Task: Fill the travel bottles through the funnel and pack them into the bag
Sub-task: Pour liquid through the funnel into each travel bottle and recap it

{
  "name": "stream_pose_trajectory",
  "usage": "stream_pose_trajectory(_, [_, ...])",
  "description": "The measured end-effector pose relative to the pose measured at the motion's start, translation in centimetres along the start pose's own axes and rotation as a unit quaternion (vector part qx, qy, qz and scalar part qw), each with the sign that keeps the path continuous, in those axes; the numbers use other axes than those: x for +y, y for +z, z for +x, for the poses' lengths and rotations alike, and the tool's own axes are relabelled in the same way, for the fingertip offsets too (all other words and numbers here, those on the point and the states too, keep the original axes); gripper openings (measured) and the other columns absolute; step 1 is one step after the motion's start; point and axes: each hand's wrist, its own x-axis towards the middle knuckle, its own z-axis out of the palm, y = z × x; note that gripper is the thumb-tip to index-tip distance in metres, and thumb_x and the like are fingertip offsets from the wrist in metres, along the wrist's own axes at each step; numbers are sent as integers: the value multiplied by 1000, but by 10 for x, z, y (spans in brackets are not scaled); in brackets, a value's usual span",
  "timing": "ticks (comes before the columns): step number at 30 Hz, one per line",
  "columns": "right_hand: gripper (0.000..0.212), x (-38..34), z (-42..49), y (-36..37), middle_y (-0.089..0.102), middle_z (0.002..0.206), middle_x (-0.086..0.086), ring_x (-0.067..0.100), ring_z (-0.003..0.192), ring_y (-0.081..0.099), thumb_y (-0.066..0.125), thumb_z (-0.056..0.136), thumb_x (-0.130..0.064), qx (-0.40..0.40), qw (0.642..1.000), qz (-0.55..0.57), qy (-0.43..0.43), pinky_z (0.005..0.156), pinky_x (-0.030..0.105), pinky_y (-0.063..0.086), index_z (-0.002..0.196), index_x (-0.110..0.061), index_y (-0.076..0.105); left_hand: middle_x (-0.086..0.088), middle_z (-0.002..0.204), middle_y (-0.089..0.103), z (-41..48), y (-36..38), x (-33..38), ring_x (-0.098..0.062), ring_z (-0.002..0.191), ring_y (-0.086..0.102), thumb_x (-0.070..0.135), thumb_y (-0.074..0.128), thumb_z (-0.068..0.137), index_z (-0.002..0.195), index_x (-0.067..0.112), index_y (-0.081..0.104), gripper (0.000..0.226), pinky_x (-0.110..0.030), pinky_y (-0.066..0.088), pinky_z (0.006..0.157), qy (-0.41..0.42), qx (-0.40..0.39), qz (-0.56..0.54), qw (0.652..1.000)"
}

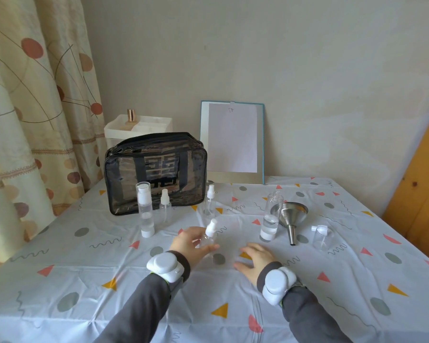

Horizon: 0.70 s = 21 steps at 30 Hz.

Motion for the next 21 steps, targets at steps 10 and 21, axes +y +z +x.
stream_pose_trajectory(10, [50,5,1,6,32,147,-8,10,136,26,49,88,-50,11,999,-31,-29,110,21,21,133,-28,44,1,93,61,-19,-76,-27,-11,83,59,34,77,71,88,21,66,24,-15,42,71,-29,117,56,991])
stream_pose_trajectory(21, [50,4,-5,4,36,145,-10,5,134,30,53,87,-49,21,999,-3,-32,107,18,25,131,-27,47,-7,100,60,-21,-120,-60,-23,86,54,29,72,78,97,14,62,26,-33,40,77,-141,220,66,963])
